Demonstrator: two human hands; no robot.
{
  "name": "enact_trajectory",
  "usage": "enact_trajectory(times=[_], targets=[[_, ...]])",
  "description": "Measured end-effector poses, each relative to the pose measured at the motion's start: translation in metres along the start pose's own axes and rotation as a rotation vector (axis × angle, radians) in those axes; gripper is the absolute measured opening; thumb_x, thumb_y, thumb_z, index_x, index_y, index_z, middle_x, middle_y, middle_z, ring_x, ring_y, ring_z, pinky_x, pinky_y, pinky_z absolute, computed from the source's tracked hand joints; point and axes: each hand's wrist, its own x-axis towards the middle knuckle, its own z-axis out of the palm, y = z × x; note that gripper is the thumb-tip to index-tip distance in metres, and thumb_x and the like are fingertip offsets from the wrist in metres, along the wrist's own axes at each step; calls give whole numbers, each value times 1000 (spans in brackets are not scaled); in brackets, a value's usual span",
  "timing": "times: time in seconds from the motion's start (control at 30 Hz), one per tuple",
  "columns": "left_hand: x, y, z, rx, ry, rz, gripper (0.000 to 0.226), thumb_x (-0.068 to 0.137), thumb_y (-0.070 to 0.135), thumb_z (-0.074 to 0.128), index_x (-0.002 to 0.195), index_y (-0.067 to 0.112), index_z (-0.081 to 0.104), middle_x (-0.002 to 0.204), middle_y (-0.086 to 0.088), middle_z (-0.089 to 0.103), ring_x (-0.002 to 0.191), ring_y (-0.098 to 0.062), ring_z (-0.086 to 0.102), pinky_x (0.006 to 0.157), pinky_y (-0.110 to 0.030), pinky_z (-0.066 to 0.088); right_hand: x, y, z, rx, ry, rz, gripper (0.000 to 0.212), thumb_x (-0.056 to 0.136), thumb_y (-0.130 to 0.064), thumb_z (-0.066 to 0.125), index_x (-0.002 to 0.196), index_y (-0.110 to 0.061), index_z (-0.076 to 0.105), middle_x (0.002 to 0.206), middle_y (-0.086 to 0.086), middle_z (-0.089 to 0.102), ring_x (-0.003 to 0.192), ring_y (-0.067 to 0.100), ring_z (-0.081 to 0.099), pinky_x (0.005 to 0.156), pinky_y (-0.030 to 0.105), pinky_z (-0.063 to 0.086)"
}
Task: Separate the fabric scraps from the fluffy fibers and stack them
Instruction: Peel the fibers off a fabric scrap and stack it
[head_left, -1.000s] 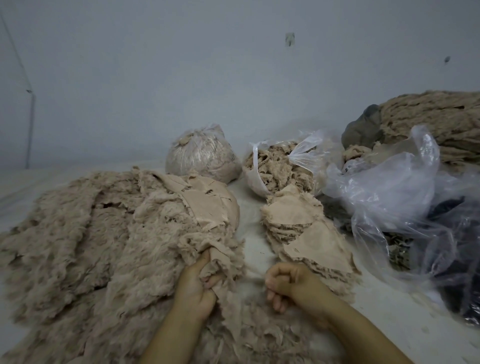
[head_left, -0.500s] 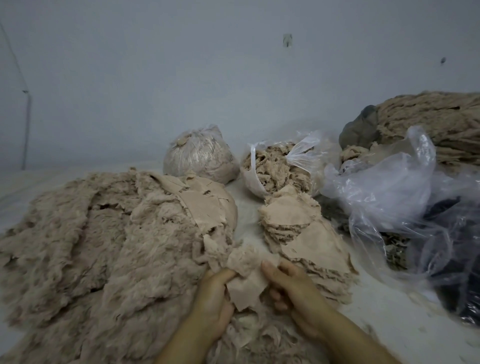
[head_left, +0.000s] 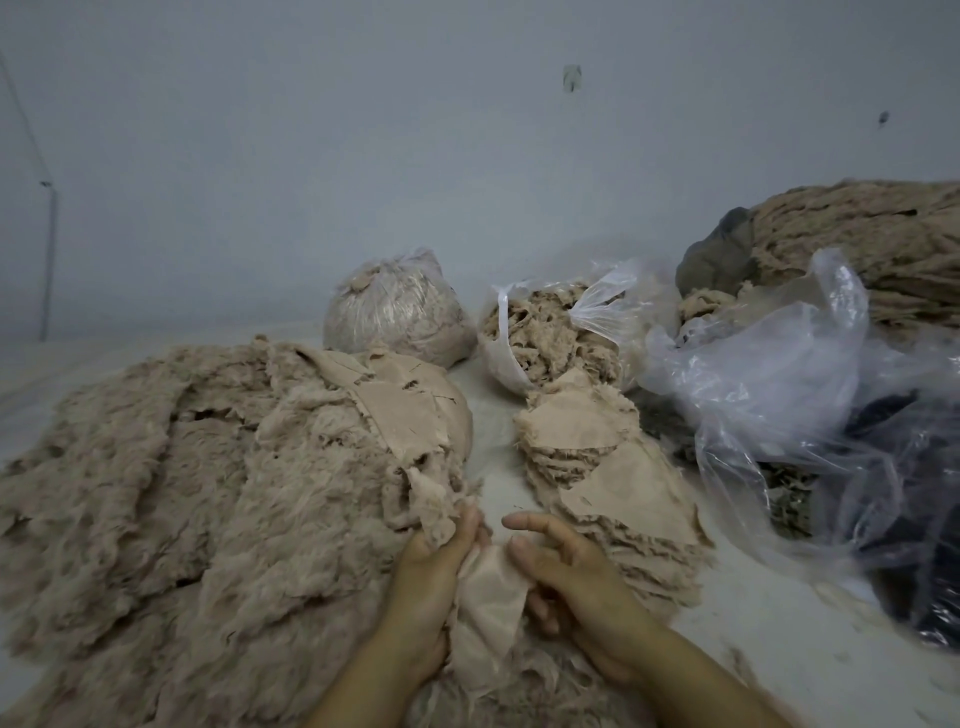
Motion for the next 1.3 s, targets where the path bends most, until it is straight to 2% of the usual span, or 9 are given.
enact_trajectory(times=[0.2,0.4,0.53,0.6,0.67,0.83,1.07,1.2,1.3], targets=[[-3,-2,-8,61,-195,-57,32,69,21,75,86,-5,68,87,-35,65,74,-37,63,65,-39,54,2,2,-4,38,127,-72,18,77,-22,70,77,-5,63,51,10,53,40,14,43,40,22,37],[6,5,-10,-183,-36,-29,26,71,15,65,85,-7,65,72,-20,68,57,-26,66,49,-32,56,6,1,-7,-36,274,-132,15,89,-3,61,74,-2,58,53,8,59,38,11,44,38,20,37],[7,12,-16,-179,-33,18,25,71,17,66,85,-3,70,73,-19,71,58,-25,69,47,-31,55,3,1,-2,-24,194,-9,31,90,-33,59,76,-6,64,54,7,59,41,14,48,38,21,36],[4,6,-11,-111,-83,39,16,69,15,68,76,1,71,74,-19,70,59,-24,68,48,-30,54,2,1,7,42,86,74,37,88,-45,57,79,-12,72,68,12,66,57,21,60,49,27,49],[2,-1,-5,-44,-98,81,14,67,13,70,76,3,66,74,-18,66,62,-22,65,53,-29,54,0,3,16,67,33,53,27,84,-37,66,82,-11,73,83,17,69,74,25,65,66,32,54],[7,-7,-4,-95,-37,167,17,66,6,67,76,8,54,71,-8,63,68,-17,62,63,-29,54,5,5,9,152,317,-117,2,86,-8,64,85,-8,64,81,20,60,72,26,56,65,33,48],[12,-2,-9,-209,-28,105,22,70,6,65,90,-3,62,81,-17,71,72,-24,69,65,-35,60,2,0,2,104,135,-101,27,67,-34,74,59,-12,60,53,9,55,44,15,49,42,24,43],[18,12,-22,-327,65,114,14,86,8,56,95,-2,61,77,-9,73,66,-15,70,54,-24,56,-1,-7,-5,34,98,-126,37,74,-41,67,55,-11,57,46,8,48,38,15,40,40,23,36],[16,10,-19,-288,35,113,26,76,11,62,96,-4,64,86,-15,73,74,-20,72,61,-28,59,-3,-8,-5,-183,105,-127,53,80,-56,56,55,-9,61,36,3,37,31,13,27,38,19,25]])
